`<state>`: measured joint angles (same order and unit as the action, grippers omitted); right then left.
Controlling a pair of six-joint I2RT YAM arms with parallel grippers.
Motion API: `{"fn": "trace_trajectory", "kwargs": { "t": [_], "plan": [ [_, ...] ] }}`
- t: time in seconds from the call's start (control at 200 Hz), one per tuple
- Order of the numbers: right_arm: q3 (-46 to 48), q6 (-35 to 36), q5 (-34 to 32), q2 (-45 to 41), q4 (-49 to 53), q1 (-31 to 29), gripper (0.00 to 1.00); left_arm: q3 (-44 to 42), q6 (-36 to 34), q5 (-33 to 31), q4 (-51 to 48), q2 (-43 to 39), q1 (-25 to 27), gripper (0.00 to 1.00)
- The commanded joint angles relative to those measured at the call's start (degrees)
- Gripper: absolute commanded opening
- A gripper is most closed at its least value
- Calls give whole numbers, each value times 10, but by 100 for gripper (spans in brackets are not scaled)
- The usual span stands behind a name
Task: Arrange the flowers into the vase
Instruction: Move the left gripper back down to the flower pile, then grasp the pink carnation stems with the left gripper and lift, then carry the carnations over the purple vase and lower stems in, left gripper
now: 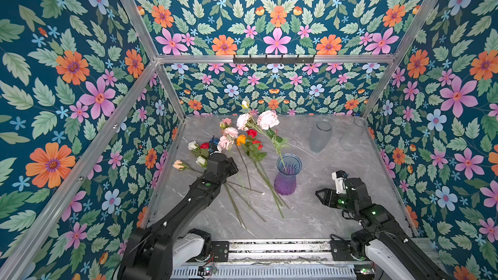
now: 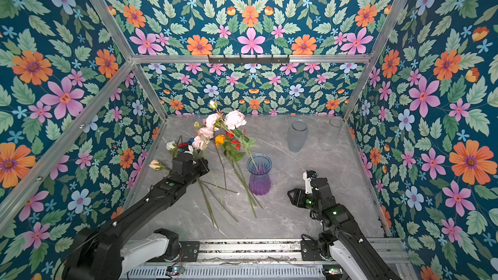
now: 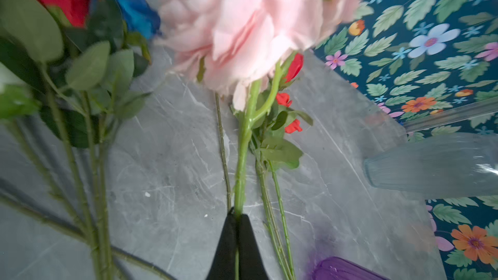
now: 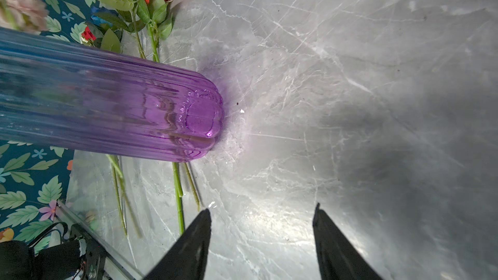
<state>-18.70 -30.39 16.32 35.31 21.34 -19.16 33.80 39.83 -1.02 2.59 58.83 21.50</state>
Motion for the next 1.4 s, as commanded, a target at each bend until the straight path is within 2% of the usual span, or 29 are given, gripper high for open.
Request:
{"fn": "trace_trajectory", "kwargs": {
  "t": [0.0,0.44,0.515,0.66,0.76,0.83,0.925,1.0,1.115,1.235,1.395],
  "plan": [
    [-1,-2,-9,-1,-5,-1,62,26,-45,-24,43,-51,0,0],
    [0,-3,-11,-8,-3,-1,62,52,-75,77,216,-202,2,0],
    [1,-3,-11,-8,-3,-1,62,68,-78,117,244,-202,1,0],
    [0,-2,-10,-8,-3,-1,62,97,-58,244,339,-156,7,0],
    [1,-2,-11,-9,-3,-1,62,120,-58,295,391,-114,38,0],
    [1,-2,-11,-10,-2,-1,62,135,-104,282,393,-91,91,0],
    [1,-3,-12,-12,-2,-1,62,172,-212,213,345,-50,192,0],
    [1,-3,-12,-12,-2,-1,62,216,-263,200,319,-7,240,0],
    [1,-3,-11,-13,-2,-1,62,265,-294,203,305,52,275,0],
    [2,-2,-11,-15,-1,-1,62,295,-342,176,278,96,302,0],
    [3,-3,-12,-18,-1,-1,62,324,-386,161,245,143,316,0]
  ]
}}
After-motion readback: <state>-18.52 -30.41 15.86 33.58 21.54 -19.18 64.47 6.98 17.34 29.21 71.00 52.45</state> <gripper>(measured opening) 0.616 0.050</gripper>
